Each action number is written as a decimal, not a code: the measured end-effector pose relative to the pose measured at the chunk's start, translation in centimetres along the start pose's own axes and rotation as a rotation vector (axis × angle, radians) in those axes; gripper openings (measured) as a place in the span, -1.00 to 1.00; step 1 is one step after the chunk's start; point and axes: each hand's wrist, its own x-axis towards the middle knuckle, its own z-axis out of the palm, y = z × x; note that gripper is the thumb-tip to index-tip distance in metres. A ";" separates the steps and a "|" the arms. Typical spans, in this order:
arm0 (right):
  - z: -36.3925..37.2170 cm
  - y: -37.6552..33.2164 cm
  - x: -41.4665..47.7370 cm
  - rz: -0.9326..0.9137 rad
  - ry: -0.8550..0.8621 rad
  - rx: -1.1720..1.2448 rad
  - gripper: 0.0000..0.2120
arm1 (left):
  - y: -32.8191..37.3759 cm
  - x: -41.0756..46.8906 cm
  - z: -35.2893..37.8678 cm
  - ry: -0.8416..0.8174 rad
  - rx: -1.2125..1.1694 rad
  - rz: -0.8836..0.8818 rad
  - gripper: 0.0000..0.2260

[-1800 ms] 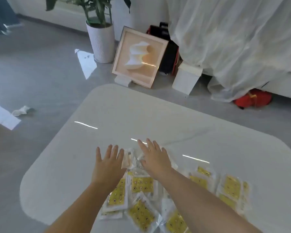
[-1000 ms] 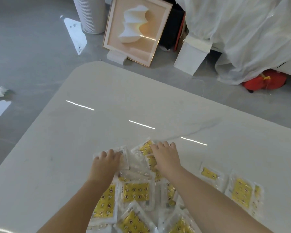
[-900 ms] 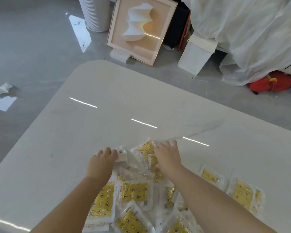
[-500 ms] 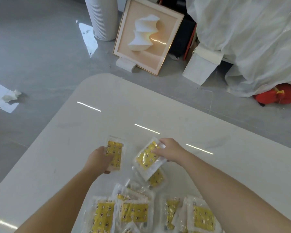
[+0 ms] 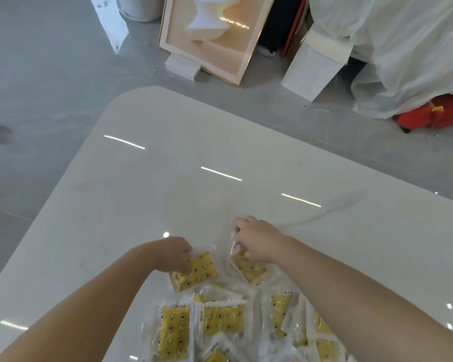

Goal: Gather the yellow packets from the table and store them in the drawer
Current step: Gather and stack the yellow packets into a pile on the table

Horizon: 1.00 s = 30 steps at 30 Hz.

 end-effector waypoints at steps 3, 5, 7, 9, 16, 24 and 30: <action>1.6 -0.7 -0.5 -0.072 0.134 -0.074 -0.87 | 0.2 -0.9 2.7 0.128 -0.031 0.022 -0.76; 2.0 -0.8 -0.6 -0.054 0.126 -0.069 -0.86 | 0.3 -1.4 4.1 0.206 -0.079 0.016 -0.73; 2.4 -0.9 -0.5 -0.020 0.098 -0.078 -0.86 | 0.6 -1.4 5.5 0.267 -0.066 -0.014 -0.72; 2.5 -0.8 -0.8 0.021 0.066 -0.059 -0.87 | 0.8 -1.5 5.8 0.318 -0.128 -0.025 -0.81; 1.6 0.3 -3.5 0.267 0.108 0.313 -0.86 | 3.2 -3.7 7.3 0.051 0.051 0.080 -0.59; 1.4 0.7 -6.0 0.333 0.206 0.332 -0.85 | 5.2 -2.3 14.7 0.429 0.563 0.328 -0.76; 1.6 0.8 -5.7 0.343 0.228 0.328 -0.87 | 6.3 -2.1 15.7 0.452 0.611 0.500 -0.68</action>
